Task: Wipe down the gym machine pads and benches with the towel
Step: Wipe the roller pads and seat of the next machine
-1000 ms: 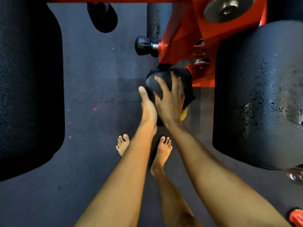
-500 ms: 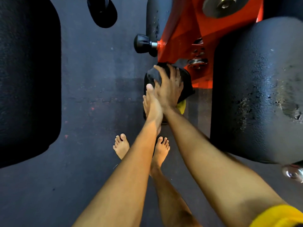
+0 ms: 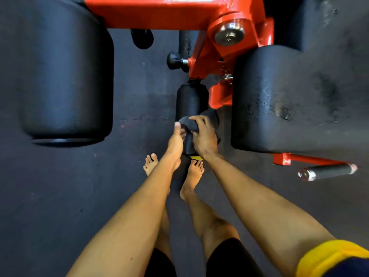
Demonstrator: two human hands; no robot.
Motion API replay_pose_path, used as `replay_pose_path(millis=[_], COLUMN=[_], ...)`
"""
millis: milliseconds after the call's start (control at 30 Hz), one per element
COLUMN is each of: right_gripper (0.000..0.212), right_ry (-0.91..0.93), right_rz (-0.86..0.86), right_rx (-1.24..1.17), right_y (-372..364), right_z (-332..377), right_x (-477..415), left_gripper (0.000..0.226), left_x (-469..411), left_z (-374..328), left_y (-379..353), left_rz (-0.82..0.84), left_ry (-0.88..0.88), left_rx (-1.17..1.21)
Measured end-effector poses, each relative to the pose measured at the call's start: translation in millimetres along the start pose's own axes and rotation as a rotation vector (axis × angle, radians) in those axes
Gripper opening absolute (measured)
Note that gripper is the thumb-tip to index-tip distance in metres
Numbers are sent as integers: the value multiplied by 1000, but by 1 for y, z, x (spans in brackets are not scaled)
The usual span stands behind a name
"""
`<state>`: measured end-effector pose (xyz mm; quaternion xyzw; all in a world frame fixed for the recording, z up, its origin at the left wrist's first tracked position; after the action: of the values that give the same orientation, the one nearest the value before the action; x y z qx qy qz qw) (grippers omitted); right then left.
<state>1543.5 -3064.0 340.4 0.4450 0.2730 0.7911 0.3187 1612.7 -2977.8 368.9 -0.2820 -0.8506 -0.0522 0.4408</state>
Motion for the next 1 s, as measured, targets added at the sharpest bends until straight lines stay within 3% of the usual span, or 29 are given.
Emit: replay_pose_path(millis=[100,200,300,367,467,667,867,1000], right_gripper=[47,39,33,34,44,75,56,40], right_ry=[-60,-110,-159,-163,-140,-11,91,116], right_rz=[81,126,161,173,200,335,286,325], right_rx=[-127,-253,-386,-452,-472,-347,-318,-378], right_y=[38,78,102,114,127,140,145,143], right_z=[20,48,69,80,99,145,205,243], right_x=[34,82,117,142,175,234,291,324], left_gripper=[19,50,64,62,40,29,39,37], left_x=[37,88,128,156,188,258,319,351], left_z=[-11,-33,-48,-58,-75,-111,-159,-187], left_y=[3,9,21,31,46,100,172,223], left_rz=[33,114,131,120,137,145,229,183], left_ry=[-72,-169,-251,-292,-402,-567,-678,-761], left_rx=[-142,-304,-500,-573,-707,-748,-742,-697])
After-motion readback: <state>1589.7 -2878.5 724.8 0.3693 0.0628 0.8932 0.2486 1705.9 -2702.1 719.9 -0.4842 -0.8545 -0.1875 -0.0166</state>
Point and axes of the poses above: each hand's wrist, its own x-axis away from the middle knuckle, its own y-axis out of the back of the hand, z = x × y, the point moved 1 cm from there along -x, towards the middle knuckle, and after that the axes turned 14 degrees about -y, right-handed, at the moved point
